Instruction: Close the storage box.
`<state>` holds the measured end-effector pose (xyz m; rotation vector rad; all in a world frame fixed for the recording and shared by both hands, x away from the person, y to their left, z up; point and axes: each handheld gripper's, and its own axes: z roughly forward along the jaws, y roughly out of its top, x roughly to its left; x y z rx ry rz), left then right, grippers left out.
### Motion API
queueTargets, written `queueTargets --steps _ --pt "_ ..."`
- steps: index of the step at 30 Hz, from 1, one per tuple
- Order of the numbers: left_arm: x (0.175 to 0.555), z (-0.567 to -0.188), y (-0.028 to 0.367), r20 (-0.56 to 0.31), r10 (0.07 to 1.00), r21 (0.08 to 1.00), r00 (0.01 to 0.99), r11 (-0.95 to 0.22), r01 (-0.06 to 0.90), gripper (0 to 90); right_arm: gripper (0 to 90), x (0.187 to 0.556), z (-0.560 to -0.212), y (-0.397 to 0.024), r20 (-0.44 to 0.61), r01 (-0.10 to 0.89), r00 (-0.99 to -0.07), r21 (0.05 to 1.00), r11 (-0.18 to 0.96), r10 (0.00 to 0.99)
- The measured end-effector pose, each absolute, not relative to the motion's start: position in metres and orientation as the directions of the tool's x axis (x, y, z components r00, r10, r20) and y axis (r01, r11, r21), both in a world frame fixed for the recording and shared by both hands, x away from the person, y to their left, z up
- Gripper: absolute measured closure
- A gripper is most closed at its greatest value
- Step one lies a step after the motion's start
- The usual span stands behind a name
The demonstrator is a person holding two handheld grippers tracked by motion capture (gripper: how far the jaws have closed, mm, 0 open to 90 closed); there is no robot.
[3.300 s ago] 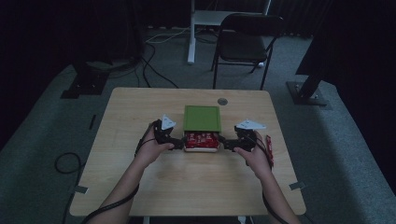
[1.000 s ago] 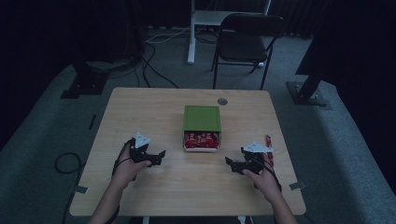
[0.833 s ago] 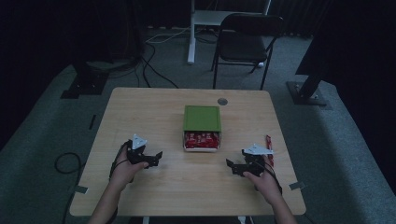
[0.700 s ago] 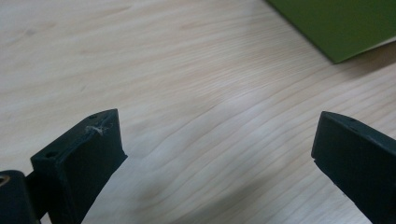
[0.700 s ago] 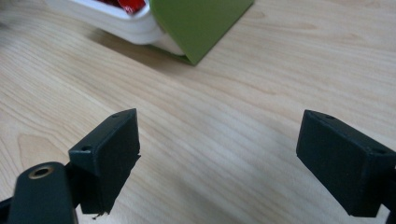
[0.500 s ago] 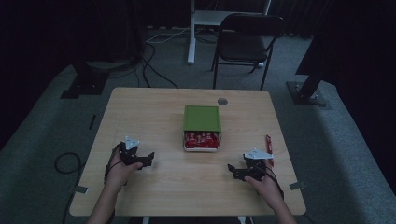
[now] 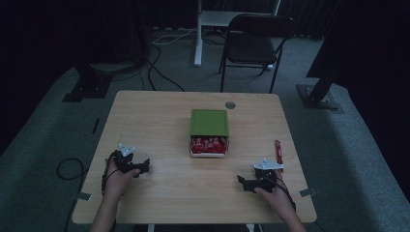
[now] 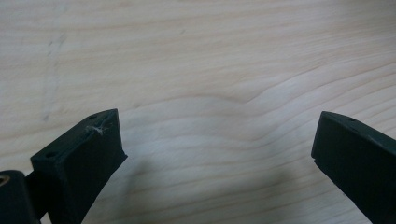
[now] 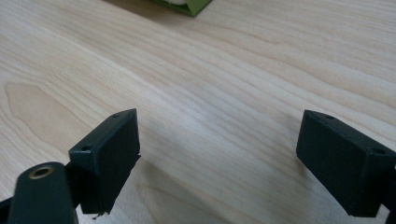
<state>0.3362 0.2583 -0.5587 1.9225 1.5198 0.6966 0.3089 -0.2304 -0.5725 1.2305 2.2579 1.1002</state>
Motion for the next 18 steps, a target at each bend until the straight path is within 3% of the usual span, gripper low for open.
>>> queueTargets --steps 18 --pt "0.3332 -0.5665 0.2672 0.019 0.992 0.701 0.129 -0.105 0.705 2.9 12.4 0.3076 -0.574 -0.2263 -0.002 0.556 -0.566 0.738 0.383 0.824"
